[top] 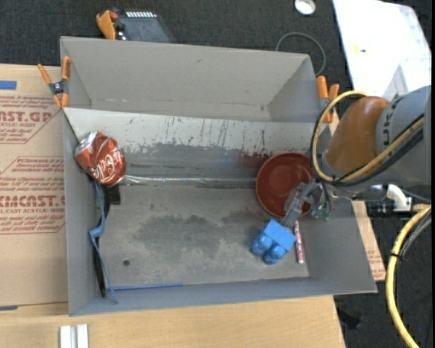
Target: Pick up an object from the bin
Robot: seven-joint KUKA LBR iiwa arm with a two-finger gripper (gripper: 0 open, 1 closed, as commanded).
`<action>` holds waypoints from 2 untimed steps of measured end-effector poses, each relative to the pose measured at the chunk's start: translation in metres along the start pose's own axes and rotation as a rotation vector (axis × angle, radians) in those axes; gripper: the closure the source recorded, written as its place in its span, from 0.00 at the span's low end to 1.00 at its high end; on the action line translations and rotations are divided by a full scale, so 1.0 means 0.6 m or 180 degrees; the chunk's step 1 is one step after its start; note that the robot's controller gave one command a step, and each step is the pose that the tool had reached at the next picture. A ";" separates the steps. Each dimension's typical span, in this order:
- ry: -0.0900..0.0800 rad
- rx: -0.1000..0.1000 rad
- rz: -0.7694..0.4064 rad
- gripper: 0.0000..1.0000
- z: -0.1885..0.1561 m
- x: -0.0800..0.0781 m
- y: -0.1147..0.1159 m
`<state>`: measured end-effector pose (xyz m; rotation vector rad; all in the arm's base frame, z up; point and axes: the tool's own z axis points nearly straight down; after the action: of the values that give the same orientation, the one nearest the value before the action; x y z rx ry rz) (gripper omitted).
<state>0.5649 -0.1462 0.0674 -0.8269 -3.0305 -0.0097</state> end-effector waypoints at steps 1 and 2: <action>0.0000 0.0001 0.0000 1.00 0.000 0.000 0.000; 0.0030 0.0007 0.0001 1.00 -0.046 0.005 0.000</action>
Offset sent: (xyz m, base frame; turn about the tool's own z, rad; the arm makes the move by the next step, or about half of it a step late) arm 0.0000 -0.0001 0.0814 -0.0001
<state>0.5621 -0.1451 0.0951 -0.8246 -3.0212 -0.0102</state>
